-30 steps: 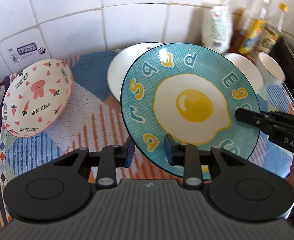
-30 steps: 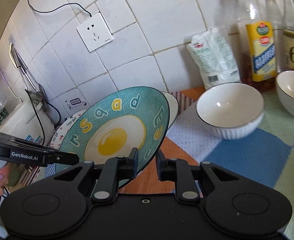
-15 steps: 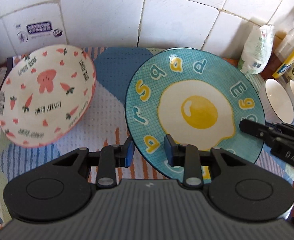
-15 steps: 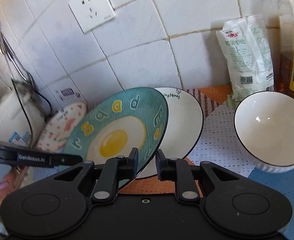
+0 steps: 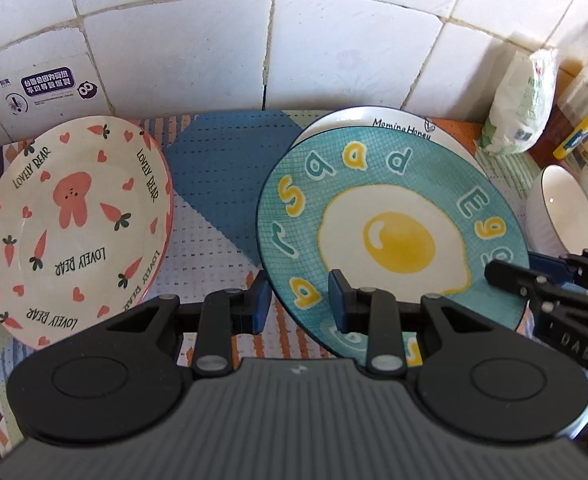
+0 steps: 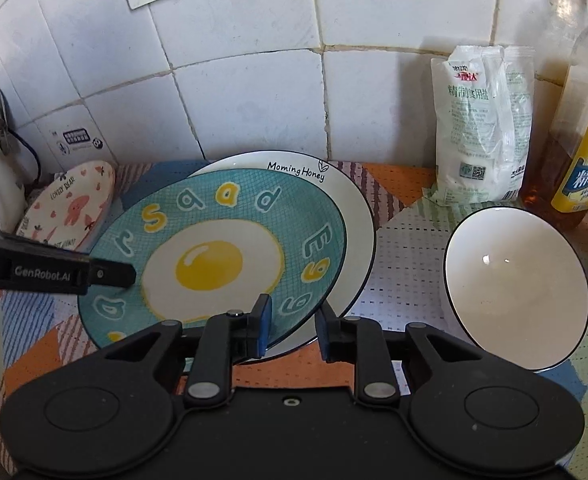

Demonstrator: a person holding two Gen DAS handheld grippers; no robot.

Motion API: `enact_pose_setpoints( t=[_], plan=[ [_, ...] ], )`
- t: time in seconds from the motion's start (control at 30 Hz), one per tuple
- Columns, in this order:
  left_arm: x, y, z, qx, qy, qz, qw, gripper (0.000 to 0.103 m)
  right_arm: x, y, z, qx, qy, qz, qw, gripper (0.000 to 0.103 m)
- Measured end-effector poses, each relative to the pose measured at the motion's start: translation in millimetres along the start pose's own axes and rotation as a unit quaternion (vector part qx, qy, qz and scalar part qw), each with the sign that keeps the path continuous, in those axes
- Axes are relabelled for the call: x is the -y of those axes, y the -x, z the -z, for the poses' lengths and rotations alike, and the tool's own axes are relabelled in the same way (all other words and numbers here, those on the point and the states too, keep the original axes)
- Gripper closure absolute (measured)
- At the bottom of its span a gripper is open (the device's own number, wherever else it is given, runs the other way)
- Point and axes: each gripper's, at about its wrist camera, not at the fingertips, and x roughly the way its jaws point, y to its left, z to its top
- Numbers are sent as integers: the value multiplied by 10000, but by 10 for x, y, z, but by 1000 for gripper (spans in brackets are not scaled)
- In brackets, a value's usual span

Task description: Organize plates and bowls

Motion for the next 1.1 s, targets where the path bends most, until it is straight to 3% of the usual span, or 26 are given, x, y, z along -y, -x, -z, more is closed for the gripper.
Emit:
enact_pose_setpoints(
  t=[0.13, 0.23, 0.3, 0.43, 0.73, 0.9, 1.03, 1.1],
  plan=[
    [1, 44, 1, -19, 1, 65, 10000, 73, -194, -51, 21, -70, 658, 621, 9959, 72],
    [-30, 141, 23, 18, -70, 29, 10000, 73, -383, -68, 64, 134, 1237, 1020, 9870, 71],
    [-104, 241, 42, 86, -54, -15, 9999, 73, -388, -66, 37, 109, 1141, 886, 9894, 76],
    [-299, 468, 84, 140, 13, -110, 9998, 73, -412, 77, 13, 354, 869, 800, 9924, 76],
    [-694, 1069, 324, 364, 184, -280, 9988, 73, -644, 686, -27, 905, 380, -269, 9948, 73],
    [-842, 1392, 512, 607, 226, -466, 9968, 73, -875, 884, 43, 1256, 600, -653, 9881, 61],
    [-963, 1566, 658, 709, 226, -653, 9951, 73, -1071, 825, 171, 1335, 770, -920, 9838, 58],
    [-1048, 1604, 716, 715, 281, -662, 9948, 73, -1151, 807, 233, 1397, 710, -1141, 9810, 49]
  ],
)
